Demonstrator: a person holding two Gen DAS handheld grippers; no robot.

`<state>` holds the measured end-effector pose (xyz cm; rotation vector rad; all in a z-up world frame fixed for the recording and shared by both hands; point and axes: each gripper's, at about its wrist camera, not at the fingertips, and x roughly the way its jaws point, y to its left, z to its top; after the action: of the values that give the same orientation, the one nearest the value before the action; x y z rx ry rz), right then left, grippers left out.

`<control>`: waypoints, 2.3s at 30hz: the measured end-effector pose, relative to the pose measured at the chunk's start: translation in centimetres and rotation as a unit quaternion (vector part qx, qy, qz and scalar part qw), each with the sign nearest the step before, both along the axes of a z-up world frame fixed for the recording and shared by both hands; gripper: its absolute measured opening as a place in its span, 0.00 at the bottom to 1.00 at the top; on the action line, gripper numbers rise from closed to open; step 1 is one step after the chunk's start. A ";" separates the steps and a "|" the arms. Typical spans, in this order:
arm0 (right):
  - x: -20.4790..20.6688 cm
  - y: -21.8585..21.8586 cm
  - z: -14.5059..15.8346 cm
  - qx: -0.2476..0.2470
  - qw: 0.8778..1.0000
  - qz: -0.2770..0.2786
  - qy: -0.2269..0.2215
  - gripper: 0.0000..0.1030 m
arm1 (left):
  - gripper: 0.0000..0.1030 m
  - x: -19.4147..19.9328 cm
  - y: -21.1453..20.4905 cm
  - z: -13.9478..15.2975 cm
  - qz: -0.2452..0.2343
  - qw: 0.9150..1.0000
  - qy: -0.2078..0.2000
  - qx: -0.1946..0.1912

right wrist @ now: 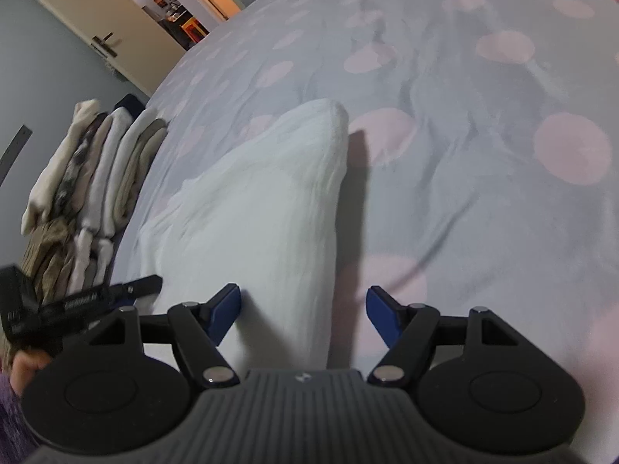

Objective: Fold clothes
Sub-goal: 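Grasp the folded shirt corners with both grippers, then lift the folded shirt with both grippers and carry it to the clothes stack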

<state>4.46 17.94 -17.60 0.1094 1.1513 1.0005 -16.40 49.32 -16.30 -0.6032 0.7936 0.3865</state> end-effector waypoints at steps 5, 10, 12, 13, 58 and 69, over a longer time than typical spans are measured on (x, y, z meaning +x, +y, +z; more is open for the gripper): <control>2.1 2.2 -1.8 0.016 1.000 0.000 0.017 0.72 | 0.44 0.4 -0.3 -0.2 -0.018 0.999 -0.019 0.032; 2.9 3.5 -2.4 0.028 1.000 -0.001 0.010 0.57 | 0.15 1.0 -0.9 -0.1 -0.020 0.998 -0.035 0.037; 3.1 3.7 -2.4 0.032 0.999 -0.004 0.016 0.39 | 0.11 1.2 -1.3 0.2 -0.013 0.998 -0.032 0.043; 3.0 3.7 -2.1 0.035 0.999 -0.004 0.014 0.34 | 0.11 1.1 -1.5 0.5 -0.008 0.998 -0.033 0.046; -28.0 15.1 25.9 0.294 0.913 0.240 -0.151 0.21 | 0.09 -29.3 2.5 32.5 0.182 0.917 -0.097 0.341; -26.2 24.6 17.0 0.195 0.943 0.252 -0.096 0.21 | 0.09 -23.4 12.3 23.1 0.231 0.941 -0.017 0.246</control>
<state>-21.75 42.56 -0.59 0.0282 0.8010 1.6539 -39.84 61.63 6.80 -0.3145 0.4850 0.9725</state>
